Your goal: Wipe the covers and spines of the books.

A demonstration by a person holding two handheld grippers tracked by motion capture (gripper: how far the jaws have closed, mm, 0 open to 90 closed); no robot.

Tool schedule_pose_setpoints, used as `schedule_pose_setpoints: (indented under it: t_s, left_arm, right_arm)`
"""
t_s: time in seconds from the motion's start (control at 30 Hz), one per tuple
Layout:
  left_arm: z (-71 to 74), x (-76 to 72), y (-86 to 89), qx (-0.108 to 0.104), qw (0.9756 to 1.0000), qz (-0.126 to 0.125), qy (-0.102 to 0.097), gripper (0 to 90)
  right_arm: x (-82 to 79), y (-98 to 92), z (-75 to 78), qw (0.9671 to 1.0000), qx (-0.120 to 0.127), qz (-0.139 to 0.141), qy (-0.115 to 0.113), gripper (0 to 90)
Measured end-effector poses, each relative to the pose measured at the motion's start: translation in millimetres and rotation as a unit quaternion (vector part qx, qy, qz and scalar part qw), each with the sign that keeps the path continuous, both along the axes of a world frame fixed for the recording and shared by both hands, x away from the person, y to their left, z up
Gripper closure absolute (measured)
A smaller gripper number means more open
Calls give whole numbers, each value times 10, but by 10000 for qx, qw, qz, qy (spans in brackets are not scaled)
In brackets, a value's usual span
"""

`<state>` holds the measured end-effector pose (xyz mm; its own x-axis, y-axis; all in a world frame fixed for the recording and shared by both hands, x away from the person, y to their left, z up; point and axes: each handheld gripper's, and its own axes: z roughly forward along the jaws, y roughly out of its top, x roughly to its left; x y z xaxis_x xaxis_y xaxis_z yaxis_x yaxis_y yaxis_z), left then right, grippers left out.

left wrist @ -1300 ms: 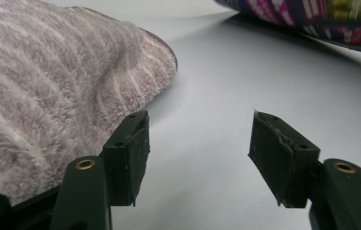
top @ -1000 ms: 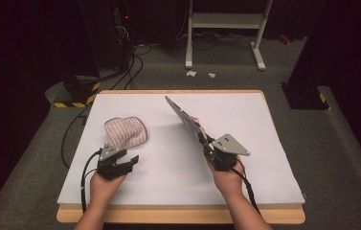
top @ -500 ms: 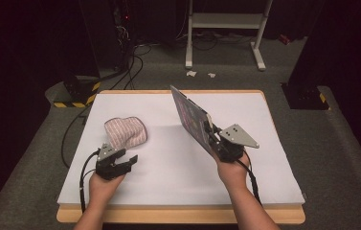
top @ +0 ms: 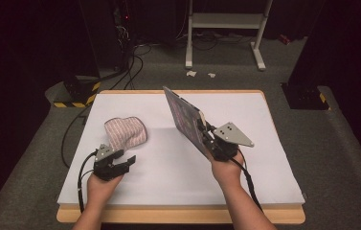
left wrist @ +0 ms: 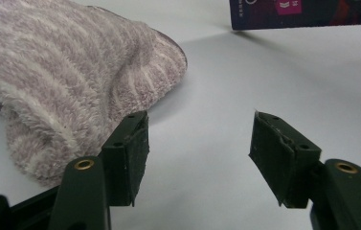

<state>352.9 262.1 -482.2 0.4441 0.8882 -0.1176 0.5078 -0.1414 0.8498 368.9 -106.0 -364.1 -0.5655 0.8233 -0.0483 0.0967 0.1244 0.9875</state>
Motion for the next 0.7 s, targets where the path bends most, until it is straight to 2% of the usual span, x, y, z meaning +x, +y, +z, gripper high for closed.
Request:
schedule_pose_setpoints:
  t_s: [0.2,0.43,0.6,0.7]
  left_arm:
    - [-1,-5,2,42,10000,7,-8,386]
    - [11,-18,62,-33,10000,80,-33,390]
    - [11,-19,64,-33,10000,73,-39,392]
    - [11,-18,54,-13,10000,55,-34,393]
  right_arm:
    - [-10,193,37,9998,89,186,-53,846]
    - [-31,480,-6,9988,100,480,-26,846]
    - [-27,522,-42,9987,108,504,-32,846]
    - [-28,478,-51,9991,74,405,-77,845]
